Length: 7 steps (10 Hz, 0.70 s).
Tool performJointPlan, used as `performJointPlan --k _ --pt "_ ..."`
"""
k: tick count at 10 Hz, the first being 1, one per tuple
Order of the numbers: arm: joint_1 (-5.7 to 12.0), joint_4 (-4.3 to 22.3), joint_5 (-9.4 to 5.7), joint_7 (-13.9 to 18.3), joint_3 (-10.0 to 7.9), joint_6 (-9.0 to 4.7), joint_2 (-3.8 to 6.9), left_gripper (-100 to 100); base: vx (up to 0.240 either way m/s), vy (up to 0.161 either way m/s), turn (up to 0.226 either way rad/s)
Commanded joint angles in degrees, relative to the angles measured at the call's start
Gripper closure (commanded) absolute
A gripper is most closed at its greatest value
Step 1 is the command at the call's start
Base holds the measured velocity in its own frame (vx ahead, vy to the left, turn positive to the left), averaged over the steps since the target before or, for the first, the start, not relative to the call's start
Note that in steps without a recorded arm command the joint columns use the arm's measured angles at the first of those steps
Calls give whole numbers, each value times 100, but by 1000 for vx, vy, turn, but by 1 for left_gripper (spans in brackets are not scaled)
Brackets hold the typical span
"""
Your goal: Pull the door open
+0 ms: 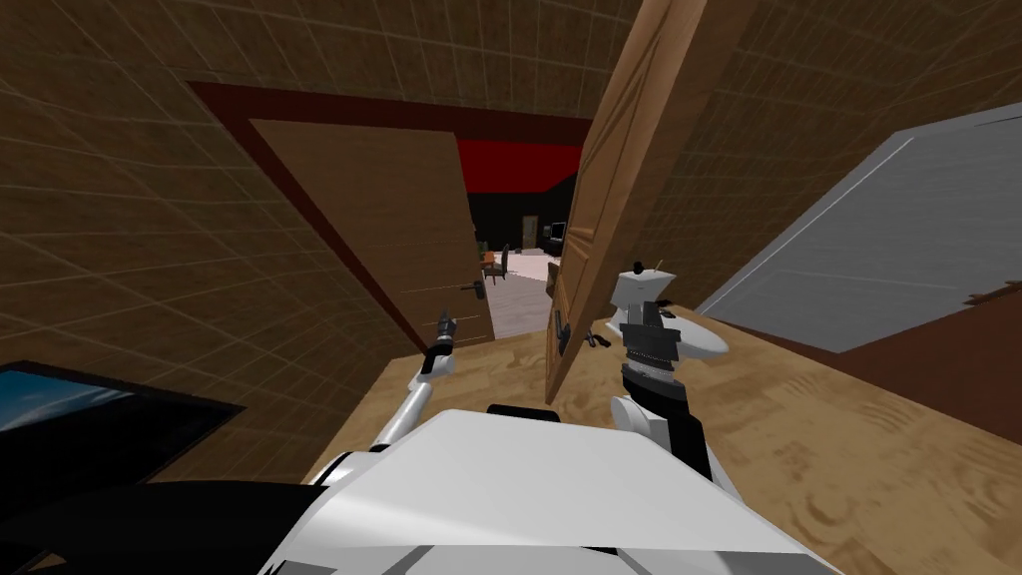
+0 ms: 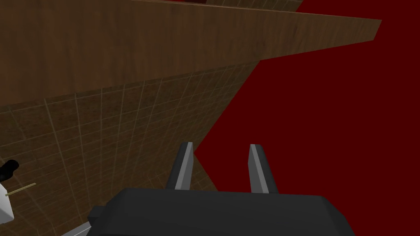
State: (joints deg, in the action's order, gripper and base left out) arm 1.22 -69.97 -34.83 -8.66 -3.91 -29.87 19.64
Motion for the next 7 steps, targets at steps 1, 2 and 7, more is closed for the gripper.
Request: performJointPlan --k 1,2,7 --pt "154 286 -165 -60 -5 -29 108 -100 53 28 -195" --pt "249 529 -269 -99 -7 -47 174 -100 64 53 -208" --pt "528 1240 -575 -215 -13 -101 367 -100 54 36 -129"
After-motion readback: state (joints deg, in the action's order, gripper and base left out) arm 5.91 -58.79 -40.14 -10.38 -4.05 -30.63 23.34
